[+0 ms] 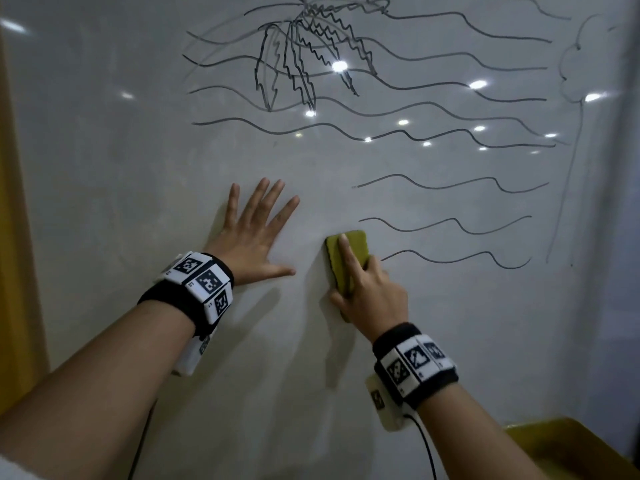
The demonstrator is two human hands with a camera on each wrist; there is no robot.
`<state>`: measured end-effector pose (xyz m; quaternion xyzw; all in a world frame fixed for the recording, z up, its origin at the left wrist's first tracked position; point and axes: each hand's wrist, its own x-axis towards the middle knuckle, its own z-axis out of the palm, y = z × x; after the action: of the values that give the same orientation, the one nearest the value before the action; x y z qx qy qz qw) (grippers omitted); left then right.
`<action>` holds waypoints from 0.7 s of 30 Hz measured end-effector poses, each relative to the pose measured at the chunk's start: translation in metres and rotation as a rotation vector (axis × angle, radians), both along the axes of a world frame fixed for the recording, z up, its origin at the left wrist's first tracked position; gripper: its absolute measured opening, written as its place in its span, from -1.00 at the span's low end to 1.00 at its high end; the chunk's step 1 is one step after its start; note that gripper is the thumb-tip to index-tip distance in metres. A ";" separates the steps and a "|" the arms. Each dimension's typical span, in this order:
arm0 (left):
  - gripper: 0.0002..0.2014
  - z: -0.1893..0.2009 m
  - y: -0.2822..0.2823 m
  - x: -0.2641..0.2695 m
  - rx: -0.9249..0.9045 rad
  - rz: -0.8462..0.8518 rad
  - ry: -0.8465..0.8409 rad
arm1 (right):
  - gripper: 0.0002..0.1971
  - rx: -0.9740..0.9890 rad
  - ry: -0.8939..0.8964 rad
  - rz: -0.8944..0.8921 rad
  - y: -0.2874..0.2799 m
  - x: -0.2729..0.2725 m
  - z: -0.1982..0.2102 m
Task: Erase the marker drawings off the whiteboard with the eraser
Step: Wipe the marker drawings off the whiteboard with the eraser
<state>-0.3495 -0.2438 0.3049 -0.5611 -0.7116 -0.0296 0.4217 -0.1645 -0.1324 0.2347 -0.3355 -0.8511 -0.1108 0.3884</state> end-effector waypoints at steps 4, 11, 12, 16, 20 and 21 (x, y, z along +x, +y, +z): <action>0.18 0.011 0.016 0.014 0.015 0.007 -0.009 | -0.14 0.120 0.109 -0.033 0.016 -0.003 0.068; 0.19 0.007 0.027 0.022 -0.003 0.110 -0.064 | -0.11 0.086 0.099 -0.006 0.021 0.008 0.031; 0.19 0.008 0.027 0.023 -0.004 0.111 -0.062 | -0.09 0.086 0.122 0.016 0.021 0.008 0.008; 0.21 0.008 0.028 0.023 0.001 0.099 -0.071 | -0.11 0.062 0.085 0.002 0.021 0.010 -0.020; 0.20 0.008 0.030 0.022 0.002 0.093 -0.086 | -0.14 0.098 0.062 -0.016 0.026 0.010 0.025; 0.20 0.008 0.030 0.021 0.002 0.090 -0.090 | -0.13 0.116 0.075 -0.031 0.028 0.010 0.036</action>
<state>-0.3281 -0.2141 0.3129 -0.5262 -0.7544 -0.0365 0.3908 -0.1548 -0.1043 0.2711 -0.3296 -0.8226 -0.1534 0.4371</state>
